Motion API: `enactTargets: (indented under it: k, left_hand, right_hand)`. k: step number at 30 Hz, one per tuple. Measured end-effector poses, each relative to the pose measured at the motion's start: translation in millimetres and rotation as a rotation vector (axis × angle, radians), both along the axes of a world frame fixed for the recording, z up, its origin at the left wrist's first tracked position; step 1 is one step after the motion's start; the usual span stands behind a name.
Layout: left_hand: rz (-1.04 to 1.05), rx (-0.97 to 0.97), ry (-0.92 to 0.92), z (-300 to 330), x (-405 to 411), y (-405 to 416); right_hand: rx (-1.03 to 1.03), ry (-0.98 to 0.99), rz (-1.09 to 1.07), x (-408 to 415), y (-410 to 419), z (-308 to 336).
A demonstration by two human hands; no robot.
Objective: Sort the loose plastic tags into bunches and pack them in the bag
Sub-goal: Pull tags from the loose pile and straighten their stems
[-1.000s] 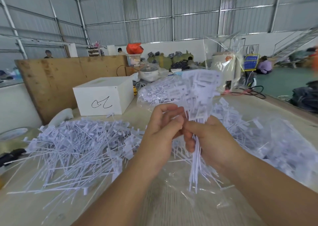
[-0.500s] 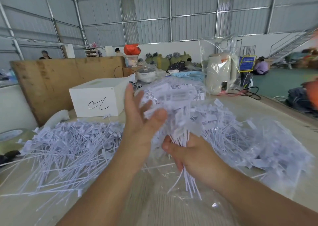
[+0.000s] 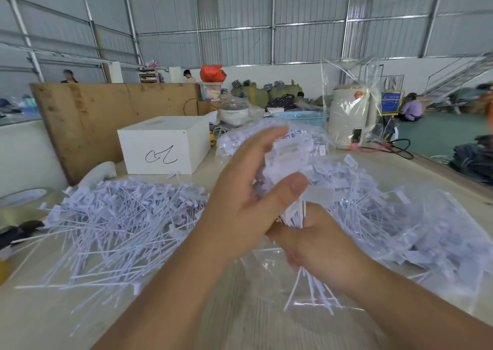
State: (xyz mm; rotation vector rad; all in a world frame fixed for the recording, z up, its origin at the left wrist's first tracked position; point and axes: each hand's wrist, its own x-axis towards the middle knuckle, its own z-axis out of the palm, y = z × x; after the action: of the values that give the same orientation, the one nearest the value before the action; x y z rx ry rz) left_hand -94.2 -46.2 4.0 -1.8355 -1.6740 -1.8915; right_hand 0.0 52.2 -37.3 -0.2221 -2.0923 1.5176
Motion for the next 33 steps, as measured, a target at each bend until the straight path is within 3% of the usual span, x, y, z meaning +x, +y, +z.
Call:
enactTargets:
  k: [6, 9, 10, 12, 13, 15, 17, 22, 24, 27, 29, 31, 33]
  left_hand:
    - [0.002, 0.015, 0.153, -0.8, -2.6, 1.9]
    - [-0.08, 0.024, -0.19, -5.1, -12.2, 7.8]
    - [-0.057, 0.051, -0.326, -6.8, -15.0, 10.5]
    - [0.109, -0.035, -0.413, -16.1, -20.8, 16.0]
    - [0.178, -0.173, -0.344, -22.8, -22.8, 17.8]
    - [0.214, -0.547, 0.048, -38.7, -25.0, 19.9]
    - [0.24, -0.777, 0.366, -49.0, -23.9, 22.1]
    - [0.19, -0.911, 0.561, -53.0, -20.9, 25.1]
    - [0.256, -0.862, 0.491, -51.6, -21.0, 24.6]
    - [0.355, -0.582, 0.049, -41.6, -23.0, 23.3]
    - [0.311, -0.411, -0.188, -36.3, -15.1, 23.9]
    - [0.239, -0.355, -0.284, -38.8, 0.9, 28.1]
    - [0.191, -0.347, -0.265, -43.3, 16.8, 33.3]
  right_hand:
    - [0.121, -0.162, -0.032, 4.6, 1.7, -2.8]
    - [0.008, -0.161, -0.081, 9.6, 13.0, 9.5]
    - [-0.056, -0.13, -0.087, 12.4, 18.3, 15.5]
    - [-0.164, -0.063, -0.09, 19.2, 27.7, 24.9]
    - [-0.202, -0.039, -0.09, 22.7, 31.1, 26.8]
    - [-0.265, -0.032, -0.102, 27.8, 35.0, 27.3]
    - [-0.293, -0.085, -0.131, 30.8, 36.9, 26.9]
    - [-0.27, -0.178, -0.182, 32.2, 37.7, 29.2]
    - [-0.215, -0.24, -0.14, 32.4, 33.9, 27.5]
    - [-0.174, -0.31, -0.078, 33.1, 30.1, 26.4]
    - [-0.185, -0.297, -0.093, 31.4, 29.6, 26.2]
    - [-0.225, -0.24, -0.12, 28.8, 28.6, 24.5]
    - [-0.28, -0.156, -0.121, 25.9, 29.0, 20.9]
